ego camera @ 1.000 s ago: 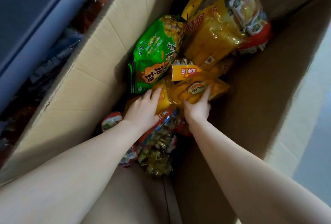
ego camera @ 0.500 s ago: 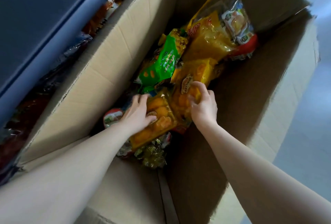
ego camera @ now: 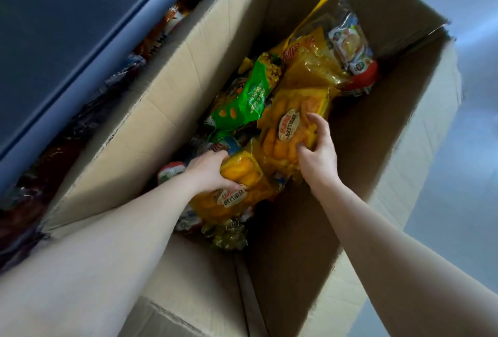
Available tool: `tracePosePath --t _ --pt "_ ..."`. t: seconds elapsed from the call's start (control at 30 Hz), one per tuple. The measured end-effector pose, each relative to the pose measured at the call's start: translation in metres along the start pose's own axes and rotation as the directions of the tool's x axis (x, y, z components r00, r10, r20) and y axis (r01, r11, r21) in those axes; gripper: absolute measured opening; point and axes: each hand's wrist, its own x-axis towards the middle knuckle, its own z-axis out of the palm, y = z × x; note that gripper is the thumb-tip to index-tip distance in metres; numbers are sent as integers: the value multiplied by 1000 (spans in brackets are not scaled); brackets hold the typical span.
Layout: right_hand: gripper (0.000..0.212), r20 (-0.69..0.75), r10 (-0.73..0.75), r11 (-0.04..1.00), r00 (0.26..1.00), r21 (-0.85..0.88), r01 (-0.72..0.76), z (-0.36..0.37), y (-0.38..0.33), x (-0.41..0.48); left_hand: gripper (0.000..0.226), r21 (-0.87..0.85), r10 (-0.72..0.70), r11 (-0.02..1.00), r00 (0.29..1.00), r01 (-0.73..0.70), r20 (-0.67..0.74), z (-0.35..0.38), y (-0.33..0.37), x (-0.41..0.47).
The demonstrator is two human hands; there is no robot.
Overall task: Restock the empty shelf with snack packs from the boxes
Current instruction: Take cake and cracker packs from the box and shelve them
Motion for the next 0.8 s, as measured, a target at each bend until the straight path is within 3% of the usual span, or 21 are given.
tracePosePath --t 0.1,0.27,0.43,0.53,0.57,0.63,0.7,0.8 --pt "50 -40 -24 1000 999 5 24 -26 -26 -16 87 -68 -60 996 997 56 -54 -19 5 -35" --pt "13 -102 -106 994 989 -22 105 -71 -70 -50 87 -322 -142 943 973 77 -183 -62 20 -110" --pt "27 -86 -131 990 988 44 136 -115 -105 -95 88 -568 -243 822 928 43 -281 -100 45 -192" --pt "24 -29 -206 977 978 54 207 -143 -135 -131 79 -605 -274 796 885 -11 -377 -123 61 -251" --pt "26 8 -231 971 973 65 230 -153 -146 -143 77 -604 -296 797 863 -13 -409 -131 67 -270" --pt "59 111 -258 964 960 89 249 -172 -171 -165 78 -624 -346 781 817 -21 -461 -145 78 -309" --pt "79 195 -273 958 942 146 247 -191 -196 -186 68 -663 -386 747 779 -50 -494 -157 89 -347" --pt "76 349 -280 942 894 280 186 -217 -236 -219 61 -697 -432 712 729 -85 -530 -175 103 -402"
